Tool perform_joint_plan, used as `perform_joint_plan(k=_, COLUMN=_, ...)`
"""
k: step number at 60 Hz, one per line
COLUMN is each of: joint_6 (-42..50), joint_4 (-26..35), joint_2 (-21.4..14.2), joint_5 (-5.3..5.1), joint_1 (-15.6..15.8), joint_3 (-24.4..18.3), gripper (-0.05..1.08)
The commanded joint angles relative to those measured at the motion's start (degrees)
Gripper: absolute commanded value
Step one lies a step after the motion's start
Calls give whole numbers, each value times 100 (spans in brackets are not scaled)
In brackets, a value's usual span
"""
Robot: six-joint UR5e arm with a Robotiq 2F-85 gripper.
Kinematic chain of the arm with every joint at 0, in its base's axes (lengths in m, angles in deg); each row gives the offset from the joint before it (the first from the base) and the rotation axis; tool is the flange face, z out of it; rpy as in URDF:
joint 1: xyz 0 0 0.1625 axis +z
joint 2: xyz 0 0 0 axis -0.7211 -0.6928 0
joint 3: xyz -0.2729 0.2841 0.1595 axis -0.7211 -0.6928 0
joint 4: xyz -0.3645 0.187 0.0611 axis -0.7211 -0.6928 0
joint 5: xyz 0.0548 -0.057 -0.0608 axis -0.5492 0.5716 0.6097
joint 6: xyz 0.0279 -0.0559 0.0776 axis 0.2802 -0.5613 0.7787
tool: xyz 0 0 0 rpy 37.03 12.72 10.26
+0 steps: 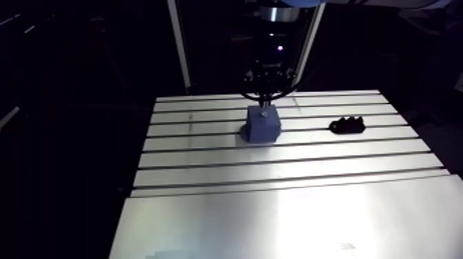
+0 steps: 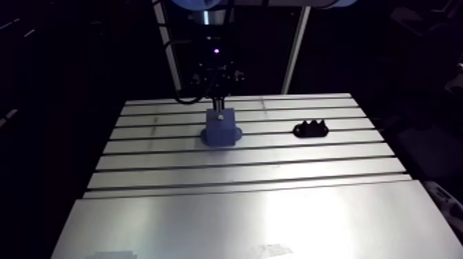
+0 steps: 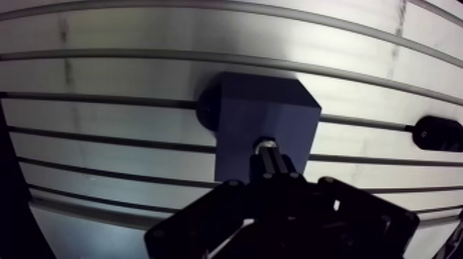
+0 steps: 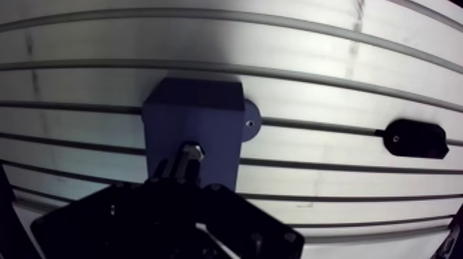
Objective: Pick up the M10 bolt and insert it into the hex recess until seated.
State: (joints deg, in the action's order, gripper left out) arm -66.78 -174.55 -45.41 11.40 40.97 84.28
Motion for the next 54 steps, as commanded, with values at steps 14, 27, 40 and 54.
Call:
perform_joint_plan(k=14, joint_6=-32, joint_4=-88, joint_2=1, joint_5=2, joint_1=-19, joint_3=86, gripper=108)
perform_joint_plan(k=27, joint_6=-32, joint_4=-97, joint_2=24, joint_5=2, joint_1=-17, joint_3=87, gripper=108)
perform_joint_plan(k=40, joint_6=-32, joint_4=-97, joint_2=52, joint_5=2, joint_1=-19, joint_3=86, gripper=108)
perform_joint_plan(k=54, joint_6=-128, joint_4=-211, joint_2=96, joint_5=11, joint_1=-19, joint_3=86, gripper=108)
